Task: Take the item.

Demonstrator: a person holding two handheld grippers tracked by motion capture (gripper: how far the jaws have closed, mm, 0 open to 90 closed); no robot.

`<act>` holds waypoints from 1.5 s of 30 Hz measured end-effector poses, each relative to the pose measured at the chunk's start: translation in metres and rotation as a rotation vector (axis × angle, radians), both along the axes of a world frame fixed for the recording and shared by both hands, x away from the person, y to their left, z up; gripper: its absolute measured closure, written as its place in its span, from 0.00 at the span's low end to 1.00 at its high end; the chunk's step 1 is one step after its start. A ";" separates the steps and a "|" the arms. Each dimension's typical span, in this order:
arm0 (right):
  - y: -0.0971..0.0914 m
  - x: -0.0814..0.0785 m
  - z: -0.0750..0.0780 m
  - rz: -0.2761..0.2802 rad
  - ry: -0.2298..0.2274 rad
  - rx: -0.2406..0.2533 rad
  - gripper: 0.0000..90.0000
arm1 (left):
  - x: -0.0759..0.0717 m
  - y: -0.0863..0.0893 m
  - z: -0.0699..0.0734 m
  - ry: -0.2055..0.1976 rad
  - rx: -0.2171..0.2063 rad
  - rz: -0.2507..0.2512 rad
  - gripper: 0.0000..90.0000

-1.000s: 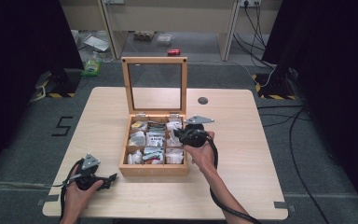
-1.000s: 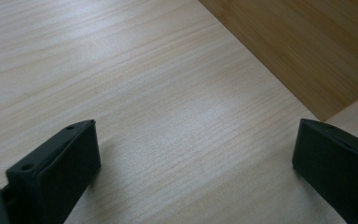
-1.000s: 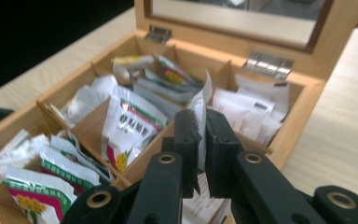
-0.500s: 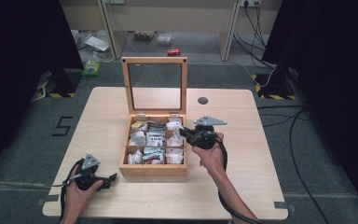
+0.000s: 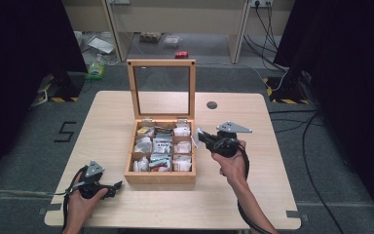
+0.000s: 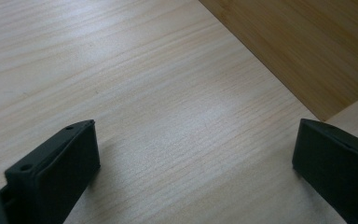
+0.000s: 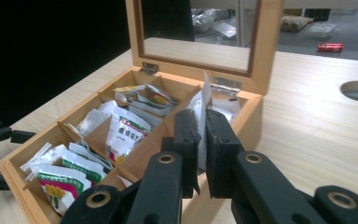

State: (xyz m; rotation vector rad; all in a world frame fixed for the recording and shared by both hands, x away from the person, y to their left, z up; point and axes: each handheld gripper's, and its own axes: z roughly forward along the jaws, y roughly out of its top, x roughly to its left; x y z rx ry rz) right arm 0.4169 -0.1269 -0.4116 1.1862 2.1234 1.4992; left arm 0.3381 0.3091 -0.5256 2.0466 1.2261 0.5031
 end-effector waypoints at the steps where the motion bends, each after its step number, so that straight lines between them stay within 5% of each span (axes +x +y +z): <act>1: -0.002 -0.001 0.000 -0.004 -0.002 -0.003 0.94 | 0.000 0.000 0.000 0.000 -0.001 0.000 0.00; 11: -0.028 -0.005 -0.001 -0.048 -0.005 0.016 0.94 | 0.000 0.000 0.000 -0.001 -0.001 0.000 0.00; 22: -0.054 -0.011 -0.009 -0.084 0.002 -0.020 0.94 | 0.000 0.000 0.000 -0.001 -0.003 0.001 0.00; 45: -0.072 -0.006 -0.026 -0.143 0.041 -0.031 0.93 | 0.000 0.000 0.000 0.000 -0.002 0.000 0.00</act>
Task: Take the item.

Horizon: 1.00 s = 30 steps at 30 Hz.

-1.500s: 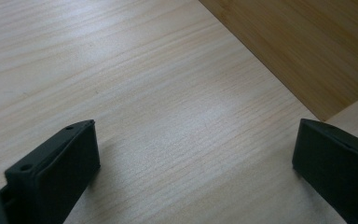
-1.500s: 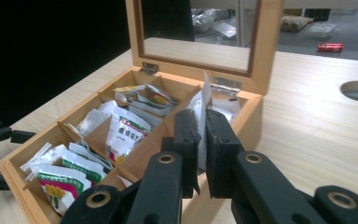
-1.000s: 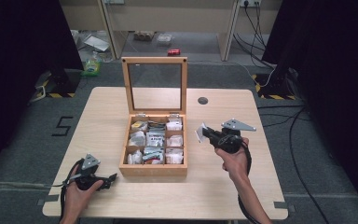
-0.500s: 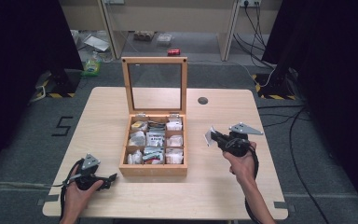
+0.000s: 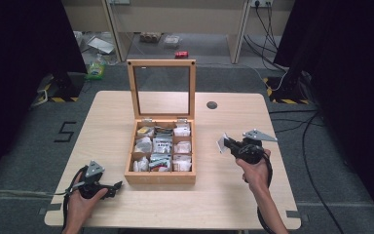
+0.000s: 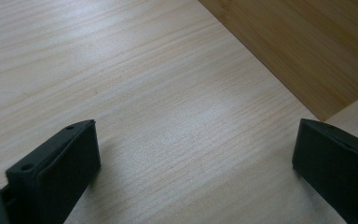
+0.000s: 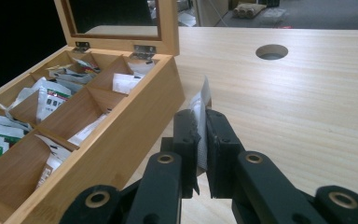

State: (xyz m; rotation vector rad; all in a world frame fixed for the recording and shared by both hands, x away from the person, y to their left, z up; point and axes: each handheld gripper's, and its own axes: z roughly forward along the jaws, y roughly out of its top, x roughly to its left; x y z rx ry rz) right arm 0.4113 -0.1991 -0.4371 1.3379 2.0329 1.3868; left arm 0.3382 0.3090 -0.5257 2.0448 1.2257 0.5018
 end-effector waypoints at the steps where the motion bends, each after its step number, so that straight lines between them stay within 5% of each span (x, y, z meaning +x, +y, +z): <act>1: -0.001 0.000 -0.001 -0.002 0.002 0.001 0.93 | 0.000 0.000 0.000 0.000 0.000 0.000 0.00; 18: -0.002 0.006 -0.023 -0.011 0.069 -0.025 0.93 | 0.000 0.000 0.000 0.000 0.000 0.000 0.00; 30: 0.012 0.008 -0.038 0.030 0.107 -0.045 0.92 | 0.000 0.000 0.000 0.000 0.001 0.000 0.00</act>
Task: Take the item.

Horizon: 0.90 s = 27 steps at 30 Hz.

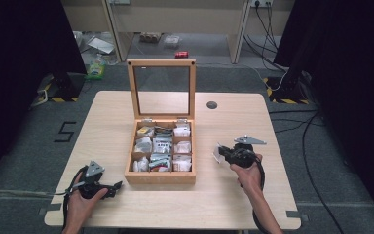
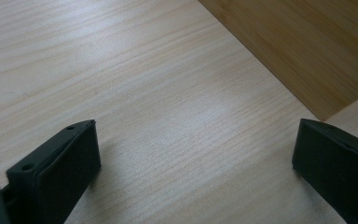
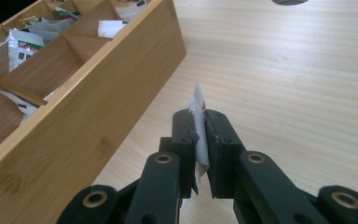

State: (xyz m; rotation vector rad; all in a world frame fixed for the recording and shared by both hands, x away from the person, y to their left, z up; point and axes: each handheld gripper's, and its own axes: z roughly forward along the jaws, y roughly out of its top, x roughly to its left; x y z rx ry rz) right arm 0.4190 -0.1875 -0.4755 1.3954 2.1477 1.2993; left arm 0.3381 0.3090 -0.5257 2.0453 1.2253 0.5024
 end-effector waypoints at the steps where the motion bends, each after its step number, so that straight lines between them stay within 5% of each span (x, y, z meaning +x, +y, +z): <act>1: 0.000 0.000 -0.001 0.004 -0.001 -0.004 0.92 | 0.000 0.000 0.000 0.001 0.000 0.000 0.00; 27: -0.002 0.004 -0.017 -0.014 0.053 -0.060 0.88 | 0.000 0.000 0.000 0.000 0.000 0.000 0.00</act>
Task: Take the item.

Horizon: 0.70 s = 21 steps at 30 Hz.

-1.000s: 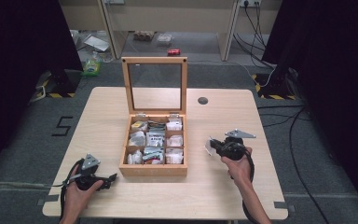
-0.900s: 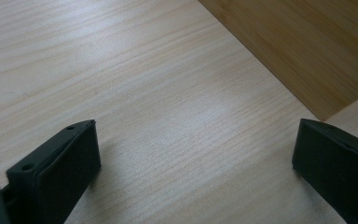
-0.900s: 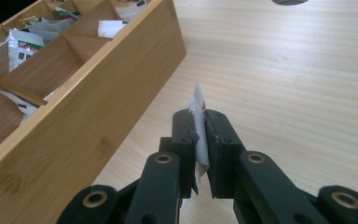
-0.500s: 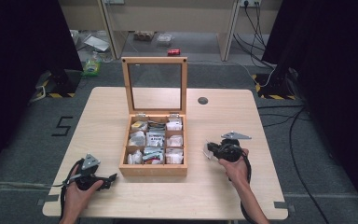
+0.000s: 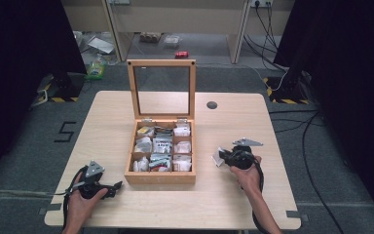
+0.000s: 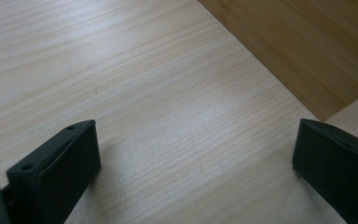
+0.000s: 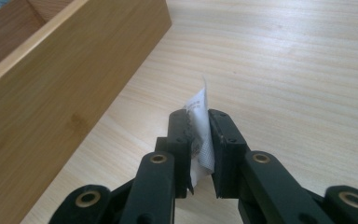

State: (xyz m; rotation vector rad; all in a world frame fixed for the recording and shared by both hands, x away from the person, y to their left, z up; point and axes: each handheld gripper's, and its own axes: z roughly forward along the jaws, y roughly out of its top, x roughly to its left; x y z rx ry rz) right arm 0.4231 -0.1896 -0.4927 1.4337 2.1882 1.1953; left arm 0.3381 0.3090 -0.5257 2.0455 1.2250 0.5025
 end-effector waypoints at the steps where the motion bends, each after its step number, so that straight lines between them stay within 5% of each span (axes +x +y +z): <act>1: 0.000 0.000 0.000 0.000 0.001 -0.003 0.88 | 0.000 0.000 0.000 0.000 0.000 0.000 0.00; 21: -0.008 0.003 -0.005 -0.038 0.029 -0.009 0.82 | 0.000 0.000 0.000 -0.001 0.001 0.000 0.00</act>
